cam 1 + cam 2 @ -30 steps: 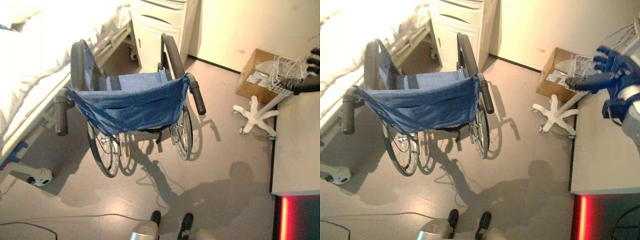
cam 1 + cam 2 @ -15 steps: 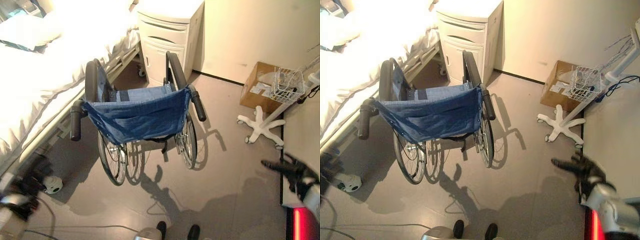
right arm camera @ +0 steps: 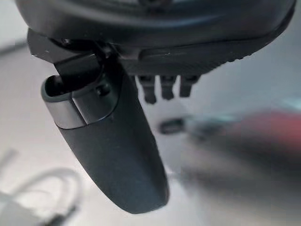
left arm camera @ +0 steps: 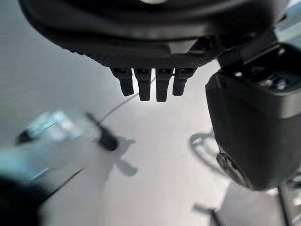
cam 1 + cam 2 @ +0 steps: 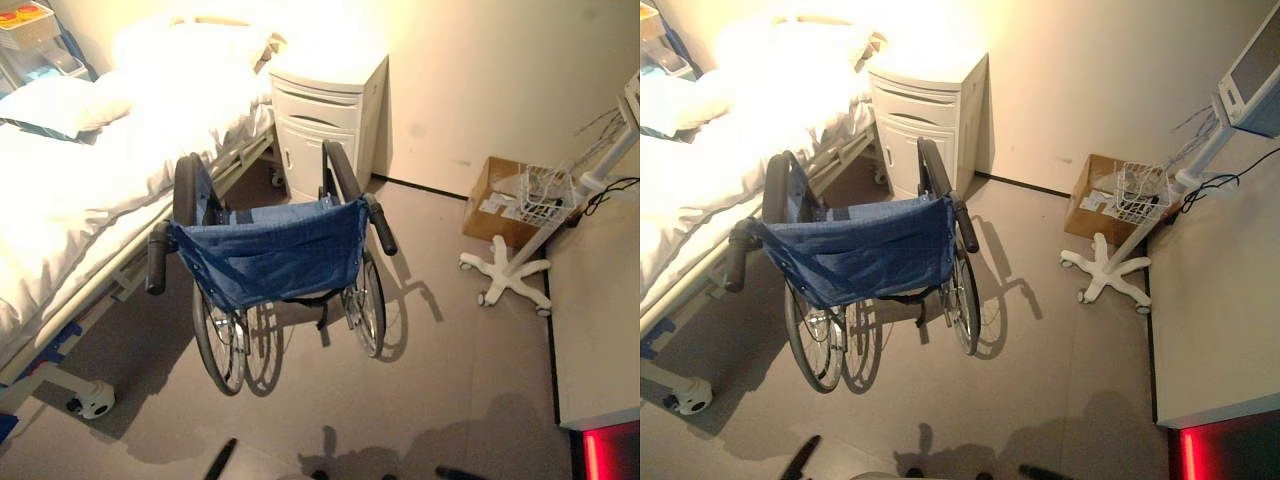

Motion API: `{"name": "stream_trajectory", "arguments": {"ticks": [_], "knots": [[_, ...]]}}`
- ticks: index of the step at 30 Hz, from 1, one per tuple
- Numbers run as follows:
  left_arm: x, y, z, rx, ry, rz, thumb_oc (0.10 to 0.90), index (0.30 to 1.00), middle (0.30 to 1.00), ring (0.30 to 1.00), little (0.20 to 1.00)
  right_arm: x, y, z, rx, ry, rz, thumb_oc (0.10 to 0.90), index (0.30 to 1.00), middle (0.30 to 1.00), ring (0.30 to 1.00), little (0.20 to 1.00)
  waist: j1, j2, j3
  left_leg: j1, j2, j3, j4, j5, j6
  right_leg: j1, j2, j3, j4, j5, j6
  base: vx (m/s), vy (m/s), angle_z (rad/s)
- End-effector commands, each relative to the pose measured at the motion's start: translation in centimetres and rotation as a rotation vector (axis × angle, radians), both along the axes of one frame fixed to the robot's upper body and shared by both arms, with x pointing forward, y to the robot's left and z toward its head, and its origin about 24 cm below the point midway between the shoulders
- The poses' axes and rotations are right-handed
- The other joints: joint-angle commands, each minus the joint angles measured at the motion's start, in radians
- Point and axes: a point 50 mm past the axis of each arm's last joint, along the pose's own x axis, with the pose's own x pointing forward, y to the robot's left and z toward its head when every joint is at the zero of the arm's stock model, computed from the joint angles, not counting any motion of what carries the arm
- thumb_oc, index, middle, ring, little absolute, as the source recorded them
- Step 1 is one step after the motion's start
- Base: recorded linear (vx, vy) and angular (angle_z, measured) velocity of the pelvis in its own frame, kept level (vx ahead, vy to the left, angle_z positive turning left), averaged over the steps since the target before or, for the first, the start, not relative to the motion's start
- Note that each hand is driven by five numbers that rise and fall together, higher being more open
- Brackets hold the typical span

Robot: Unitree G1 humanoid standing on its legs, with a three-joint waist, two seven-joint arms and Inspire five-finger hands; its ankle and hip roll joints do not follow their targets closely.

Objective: Push the wheelchair next to the bed

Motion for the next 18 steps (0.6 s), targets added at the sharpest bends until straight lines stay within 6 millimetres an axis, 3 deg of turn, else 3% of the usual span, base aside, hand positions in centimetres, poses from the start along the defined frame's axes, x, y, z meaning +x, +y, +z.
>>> {"name": "stream_trajectory", "arguments": {"ticks": [1,4,7,11,18], "knots": [[2.4,1.7,0.5,0.098,-0.065,0.025,0.8,0.9,0.9,0.9,0.9,1.2,-1.7,0.4,-0.052,-0.015,0.174,0.8,0.9,0.9,0.9,0.9,-0.002,-0.021,0.003,-0.049,0.019,0.023,-0.033,0.039,-0.081,0.016,-0.024,-0.041,0.008,0.025,0.058,0.0,0.0,0.0],[0.7,0.4,-0.5,0.053,0.061,0.02,0.8,0.9,0.9,0.9,0.9,0.4,0.0,-0.1,0.034,0.027,0.296,0.8,0.9,0.9,0.9,0.9,-0.015,-0.017,-0.006,-0.047,0.017,0.026,-0.037,0.036,-0.079,0.013,-0.024,-0.041,0.014,0.02,0.056,0.0,0.0,0.0],[-0.2,-0.3,-0.9,0.047,0.142,-0.071,0.8,0.9,0.9,0.9,0.9,-0.1,1.3,-0.3,0.085,0.059,0.267,0.8,0.9,0.9,0.9,0.9,-0.028,-0.012,-0.016,-0.045,0.017,0.03,-0.038,0.033,-0.077,0.008,-0.024,-0.037,0.021,0.015,0.053,0.01,-0.003,0.05],[-0.1,-1.2,-1.1,0.01,0.141,-0.08,0.8,0.9,0.9,0.9,0.9,-0.3,0.5,-0.2,0.071,0.076,0.359,0.8,0.9,0.9,0.9,0.9,-0.043,-0.008,-0.022,-0.039,0.016,0.034,-0.038,0.026,-0.072,0.007,-0.019,-0.023,0.022,0.012,0.05,0.02,0.001,0.1],[-0.5,-1.5,-1.2,0.011,0.193,-0.147,0.8,0.9,0.9,0.9,0.9,-0.7,0.9,-0.3,0.105,0.089,0.302,0.8,0.9,0.9,0.9,0.9,-0.038,0.002,-0.027,-0.037,0.011,0.028,-0.038,0.023,-0.068,0.008,-0.017,-0.022,0.026,0.007,0.045,0.01,0.0,-0.02]]}}
